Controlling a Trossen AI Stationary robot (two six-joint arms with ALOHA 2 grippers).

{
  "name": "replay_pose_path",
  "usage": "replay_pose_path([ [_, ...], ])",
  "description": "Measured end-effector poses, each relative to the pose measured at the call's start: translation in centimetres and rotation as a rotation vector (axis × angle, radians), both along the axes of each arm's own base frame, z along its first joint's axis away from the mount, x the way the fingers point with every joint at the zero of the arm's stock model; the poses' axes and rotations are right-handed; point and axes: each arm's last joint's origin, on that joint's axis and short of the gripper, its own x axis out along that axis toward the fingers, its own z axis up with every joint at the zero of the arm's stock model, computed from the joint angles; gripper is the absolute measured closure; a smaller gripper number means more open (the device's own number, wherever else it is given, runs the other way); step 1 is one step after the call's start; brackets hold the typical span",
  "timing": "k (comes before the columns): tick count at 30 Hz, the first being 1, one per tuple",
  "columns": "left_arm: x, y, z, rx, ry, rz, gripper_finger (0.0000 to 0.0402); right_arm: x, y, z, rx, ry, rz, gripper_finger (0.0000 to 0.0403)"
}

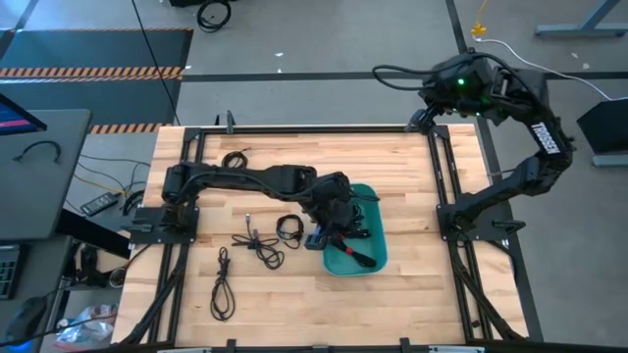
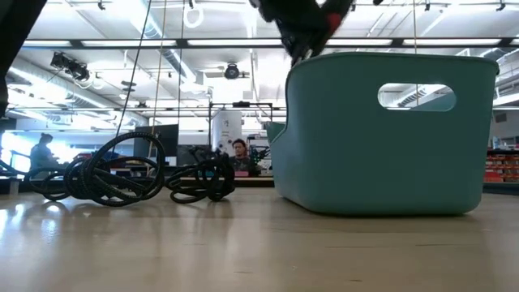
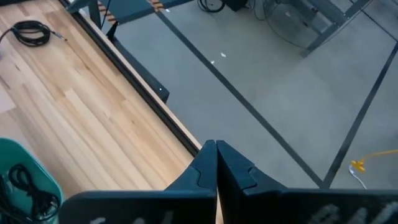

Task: Pick and place USB-C Cables
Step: Put the black charger cable into the green bin

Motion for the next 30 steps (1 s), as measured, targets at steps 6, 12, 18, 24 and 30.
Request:
replay_pose_path([
  [6, 1.3, -0.1, -2.6, -0.03, 0.047, -0.024, 0.0352, 0.6, -0.2, -0.2, 0.017, 0.004, 0.016, 0.0403],
  [12, 2.1, -0.1, -4.6, -0.031, 0.084, -0.023, 0.0352, 0.7, -0.2, -0.3, 0.023, 0.001, 0.015, 0.0403],
  [18, 2.8, 0.5, -6.3, -0.027, 0.109, -0.006, 0.0352, 0.7, -0.2, -0.2, 0.023, 0.001, 0.014, 0.0403],
  [24, 3.2, 1.3, -8.7, -0.026, 0.181, 0.014, 0.0352, 0.7, -0.2, -0.2, 0.023, 0.0, 0.015, 0.0403],
  [30, 3.6, 1.4, -10.4, -0.024, 0.227, 0.017, 0.0352, 0.7, -0.2, -0.2, 0.022, 0.002, 0.016, 0.0403],
])
